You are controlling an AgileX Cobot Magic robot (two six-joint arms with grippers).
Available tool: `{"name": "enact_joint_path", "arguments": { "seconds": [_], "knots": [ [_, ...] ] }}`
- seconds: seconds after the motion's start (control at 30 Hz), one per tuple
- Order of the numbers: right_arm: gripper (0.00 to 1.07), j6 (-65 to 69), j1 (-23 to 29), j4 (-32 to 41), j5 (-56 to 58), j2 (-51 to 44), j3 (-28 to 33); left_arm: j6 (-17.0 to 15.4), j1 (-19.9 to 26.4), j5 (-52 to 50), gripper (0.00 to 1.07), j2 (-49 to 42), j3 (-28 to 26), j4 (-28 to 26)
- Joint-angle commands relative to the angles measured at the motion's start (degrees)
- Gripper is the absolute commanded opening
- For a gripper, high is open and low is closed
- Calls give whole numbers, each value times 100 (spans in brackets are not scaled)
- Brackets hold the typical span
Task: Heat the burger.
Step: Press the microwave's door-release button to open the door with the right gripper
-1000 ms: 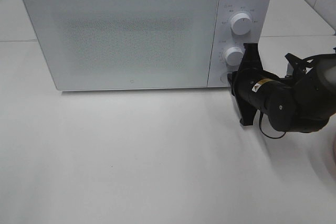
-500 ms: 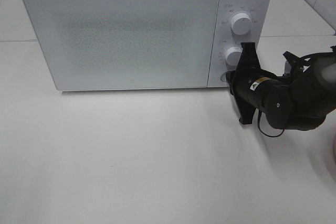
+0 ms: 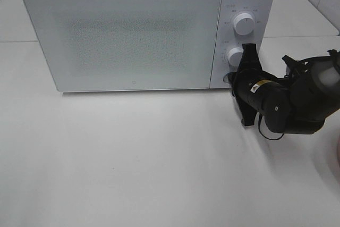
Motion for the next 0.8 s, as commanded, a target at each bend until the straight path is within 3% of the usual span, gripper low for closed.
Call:
{"name": "enact_joint_path", "arguments": {
  "seconds": [0.03,0.33,0.8],
  "knots": [
    [0,-218,-132,361,-1381,-138,-367,0,-23,11,100,-80,6,-23],
    [0,-275,-132,470,-1965,218,-802,0,-23,11,100,-80,6,-23],
    [0,-281,-132,413,-2063,183,-796,0,-23,11,100,-80,6,-23]
  ]
}}
